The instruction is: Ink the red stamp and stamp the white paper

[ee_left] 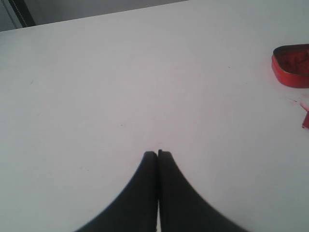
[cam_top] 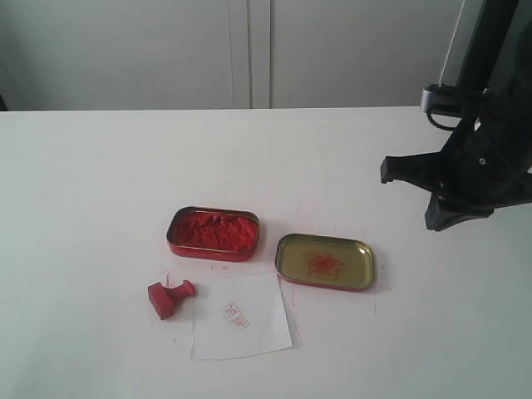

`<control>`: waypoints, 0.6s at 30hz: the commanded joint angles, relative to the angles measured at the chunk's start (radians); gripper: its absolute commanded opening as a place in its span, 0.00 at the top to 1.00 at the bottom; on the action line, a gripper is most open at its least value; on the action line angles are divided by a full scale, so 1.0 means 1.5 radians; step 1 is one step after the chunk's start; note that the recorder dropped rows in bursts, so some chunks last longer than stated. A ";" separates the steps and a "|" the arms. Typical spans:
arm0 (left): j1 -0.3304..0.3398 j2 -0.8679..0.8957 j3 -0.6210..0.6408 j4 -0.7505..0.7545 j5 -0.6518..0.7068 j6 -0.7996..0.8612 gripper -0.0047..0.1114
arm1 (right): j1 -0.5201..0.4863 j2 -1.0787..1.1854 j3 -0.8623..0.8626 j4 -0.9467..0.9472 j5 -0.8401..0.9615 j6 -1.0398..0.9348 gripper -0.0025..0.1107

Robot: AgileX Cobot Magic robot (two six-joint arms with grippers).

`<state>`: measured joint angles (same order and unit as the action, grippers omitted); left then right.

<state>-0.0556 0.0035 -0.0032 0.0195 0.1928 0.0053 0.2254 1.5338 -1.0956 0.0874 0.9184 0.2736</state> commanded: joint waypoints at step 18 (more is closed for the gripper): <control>0.001 -0.002 0.002 -0.002 -0.003 0.002 0.96 | -0.005 -0.136 0.002 -0.014 0.016 -0.035 0.98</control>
<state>-0.0556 0.0035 -0.0032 0.0195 0.1928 0.0053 0.2254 1.3549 -1.0956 0.0731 0.9352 0.2396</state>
